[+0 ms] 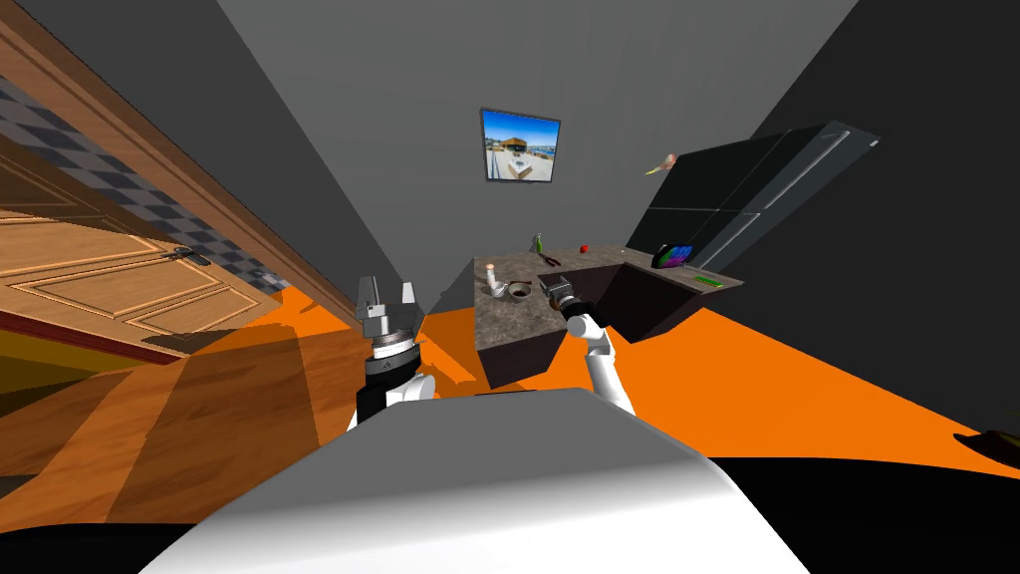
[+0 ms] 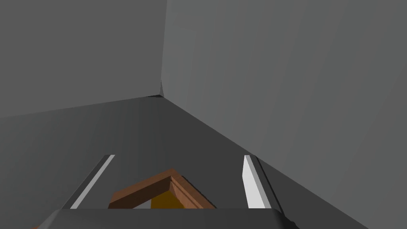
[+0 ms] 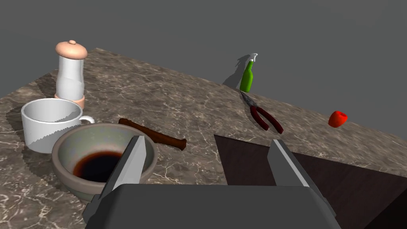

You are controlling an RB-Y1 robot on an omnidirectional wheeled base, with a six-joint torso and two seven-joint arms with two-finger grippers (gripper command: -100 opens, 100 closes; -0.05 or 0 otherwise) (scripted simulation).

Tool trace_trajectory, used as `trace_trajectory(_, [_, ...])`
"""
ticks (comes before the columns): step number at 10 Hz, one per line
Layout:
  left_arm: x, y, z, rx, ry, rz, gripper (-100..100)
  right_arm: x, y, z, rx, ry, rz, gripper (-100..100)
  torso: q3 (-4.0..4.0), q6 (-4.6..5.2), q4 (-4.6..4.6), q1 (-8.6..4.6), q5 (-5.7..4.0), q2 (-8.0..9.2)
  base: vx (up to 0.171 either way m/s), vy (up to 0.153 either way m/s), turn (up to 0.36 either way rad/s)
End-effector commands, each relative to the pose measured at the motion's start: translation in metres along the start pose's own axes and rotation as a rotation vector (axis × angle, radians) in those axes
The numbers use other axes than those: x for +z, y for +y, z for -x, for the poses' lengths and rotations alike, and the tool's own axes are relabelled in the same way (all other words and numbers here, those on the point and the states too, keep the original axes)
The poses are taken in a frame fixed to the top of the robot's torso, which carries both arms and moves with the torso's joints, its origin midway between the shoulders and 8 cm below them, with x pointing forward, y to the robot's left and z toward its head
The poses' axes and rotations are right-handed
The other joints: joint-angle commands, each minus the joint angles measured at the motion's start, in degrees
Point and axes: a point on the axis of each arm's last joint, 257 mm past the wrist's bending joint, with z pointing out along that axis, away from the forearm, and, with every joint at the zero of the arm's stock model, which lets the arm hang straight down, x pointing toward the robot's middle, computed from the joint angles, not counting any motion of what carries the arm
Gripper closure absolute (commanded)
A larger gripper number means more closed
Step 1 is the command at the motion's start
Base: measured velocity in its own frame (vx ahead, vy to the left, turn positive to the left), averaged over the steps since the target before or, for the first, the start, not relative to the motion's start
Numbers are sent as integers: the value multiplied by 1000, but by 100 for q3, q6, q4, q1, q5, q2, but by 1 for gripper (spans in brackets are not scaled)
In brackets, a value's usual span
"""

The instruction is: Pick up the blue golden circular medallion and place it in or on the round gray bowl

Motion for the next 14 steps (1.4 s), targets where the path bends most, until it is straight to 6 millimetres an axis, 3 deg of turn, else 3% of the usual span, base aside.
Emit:
trace_trajectory(1, [0, 0, 0, 0, 0, 0, 0, 3, -4, 11, 23, -35, -26, -100, 0, 0, 0, 0, 0, 0, 3, 16, -27])
trace_trajectory(9, [0, 0, 0, 0, 0, 0, 0, -1, -26, 74, 180, -226, -134, -100, -1, 0, 0, -1, 0, -1, 6, 14, -30])
trace_trajectory(14, [0, 0, 0, 0, 0, 0, 0, -19, -51, 128, 321, -388, -210, -100, -1, -1, 0, -2, 0, -2, 9, 13, -27])
